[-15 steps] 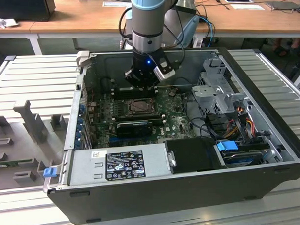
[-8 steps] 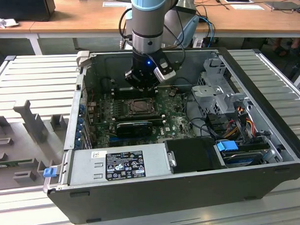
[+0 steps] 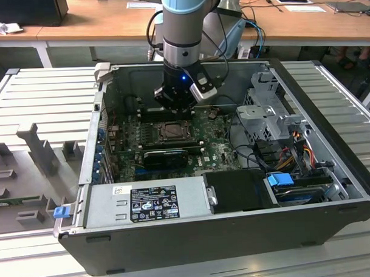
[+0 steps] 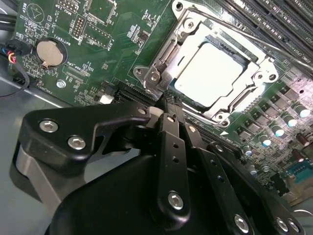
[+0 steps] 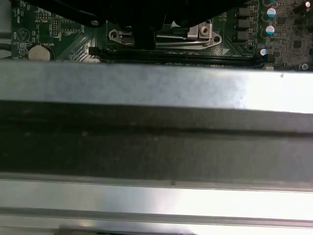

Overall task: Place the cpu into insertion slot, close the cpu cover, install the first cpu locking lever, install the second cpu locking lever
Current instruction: 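Install the second cpu locking lever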

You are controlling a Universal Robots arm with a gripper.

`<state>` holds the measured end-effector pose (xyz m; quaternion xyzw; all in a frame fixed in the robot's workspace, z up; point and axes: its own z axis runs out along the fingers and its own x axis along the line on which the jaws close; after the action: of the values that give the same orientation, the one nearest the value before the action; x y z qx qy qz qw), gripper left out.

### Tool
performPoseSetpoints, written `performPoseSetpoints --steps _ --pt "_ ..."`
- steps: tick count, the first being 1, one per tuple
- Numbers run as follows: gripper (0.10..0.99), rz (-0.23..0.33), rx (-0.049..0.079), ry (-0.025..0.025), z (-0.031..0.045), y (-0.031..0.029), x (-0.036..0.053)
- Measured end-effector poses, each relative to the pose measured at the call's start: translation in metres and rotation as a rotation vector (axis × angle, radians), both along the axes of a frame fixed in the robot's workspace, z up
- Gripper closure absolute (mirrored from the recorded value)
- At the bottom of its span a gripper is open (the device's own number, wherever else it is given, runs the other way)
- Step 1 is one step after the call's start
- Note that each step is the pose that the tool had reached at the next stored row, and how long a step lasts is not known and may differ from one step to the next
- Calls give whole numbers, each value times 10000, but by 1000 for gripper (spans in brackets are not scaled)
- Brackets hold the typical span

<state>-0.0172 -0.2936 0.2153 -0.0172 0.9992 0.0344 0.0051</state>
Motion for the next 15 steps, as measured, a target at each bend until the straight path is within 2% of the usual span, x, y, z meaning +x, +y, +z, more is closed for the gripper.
performPoseSetpoints --steps 4,9,15 --pt "980 -2 4 0 1 -17 0" --pt "980 1 6 -1 65 -20 0" --pt "980 -1 4 0 54 -78 3"
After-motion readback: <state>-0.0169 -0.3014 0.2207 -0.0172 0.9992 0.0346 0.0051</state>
